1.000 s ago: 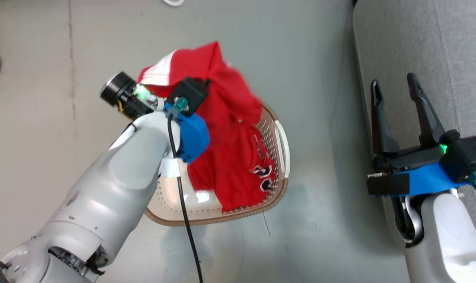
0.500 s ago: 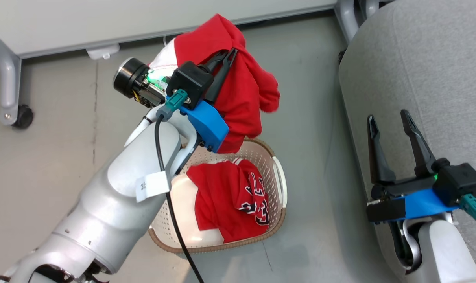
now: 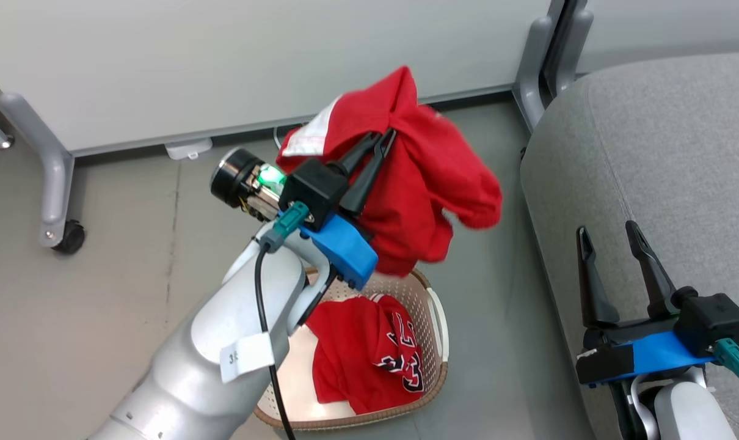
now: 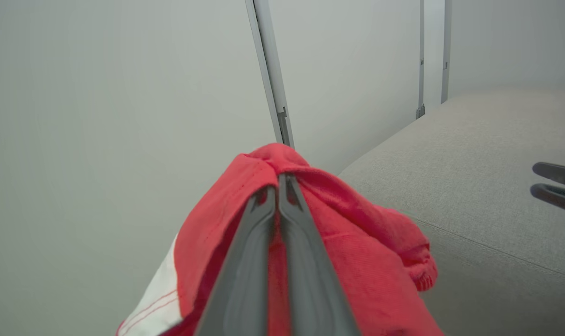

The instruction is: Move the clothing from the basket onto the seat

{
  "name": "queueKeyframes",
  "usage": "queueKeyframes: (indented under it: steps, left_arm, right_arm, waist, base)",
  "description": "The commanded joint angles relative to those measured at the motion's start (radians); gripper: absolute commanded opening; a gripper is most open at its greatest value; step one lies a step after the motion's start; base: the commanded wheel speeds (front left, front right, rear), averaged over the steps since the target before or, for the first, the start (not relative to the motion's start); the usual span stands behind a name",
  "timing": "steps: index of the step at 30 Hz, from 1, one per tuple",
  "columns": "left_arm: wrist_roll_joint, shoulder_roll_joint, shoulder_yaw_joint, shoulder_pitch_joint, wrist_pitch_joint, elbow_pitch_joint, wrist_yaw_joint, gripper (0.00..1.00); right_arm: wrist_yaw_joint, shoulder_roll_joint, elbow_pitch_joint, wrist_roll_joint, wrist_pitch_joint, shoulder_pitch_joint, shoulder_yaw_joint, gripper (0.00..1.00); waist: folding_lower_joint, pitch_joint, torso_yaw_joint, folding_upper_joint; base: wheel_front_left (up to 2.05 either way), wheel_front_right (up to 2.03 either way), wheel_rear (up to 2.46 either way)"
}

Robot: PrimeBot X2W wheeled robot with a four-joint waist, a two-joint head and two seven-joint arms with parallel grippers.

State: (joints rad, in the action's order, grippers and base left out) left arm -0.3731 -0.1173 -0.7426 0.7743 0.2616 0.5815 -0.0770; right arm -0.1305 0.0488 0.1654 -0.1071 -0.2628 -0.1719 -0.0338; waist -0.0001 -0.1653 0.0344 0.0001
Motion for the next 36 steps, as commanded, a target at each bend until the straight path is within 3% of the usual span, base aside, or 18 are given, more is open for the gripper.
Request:
queueKeyframes:
  steps: [1,14,25,36]
  left_arm:
    - [0.007,0.002,0.006,-0.014,0.005,-0.005,0.000,0.00]
    - [0.031,0.006,0.014,-0.049,0.005,-0.025,-0.007,0.00]
    - [0.050,0.011,0.017,-0.032,0.005,-0.023,-0.009,0.00]
    - [0.069,0.029,-0.001,-0.004,0.005,-0.031,-0.020,0.00]
  right_arm:
    - [0.000,0.003,0.001,-0.003,-0.003,0.017,-0.001,1.00]
    - [0.000,0.003,-0.021,0.022,-0.003,-0.007,0.038,1.00]
    - [0.000,0.013,-0.030,0.039,-0.003,-0.155,0.215,1.00]
    - [0.000,0.011,0.093,0.053,-0.002,-0.313,0.354,1.00]
  waist:
    - [0.0001,0.015,-0.005,-0.0001]
    - [0.0001,0.052,-0.018,-0.0001]
    - [0.0001,0.031,-0.019,-0.0001]
    - [0.0001,-0.015,-0.049,-0.0001]
  base:
    - [0.00,0.00,0.00]
    - [0.00,0.00,0.00]
    - [0.00,0.00,0.00]
    - [0.00,0.00,0.00]
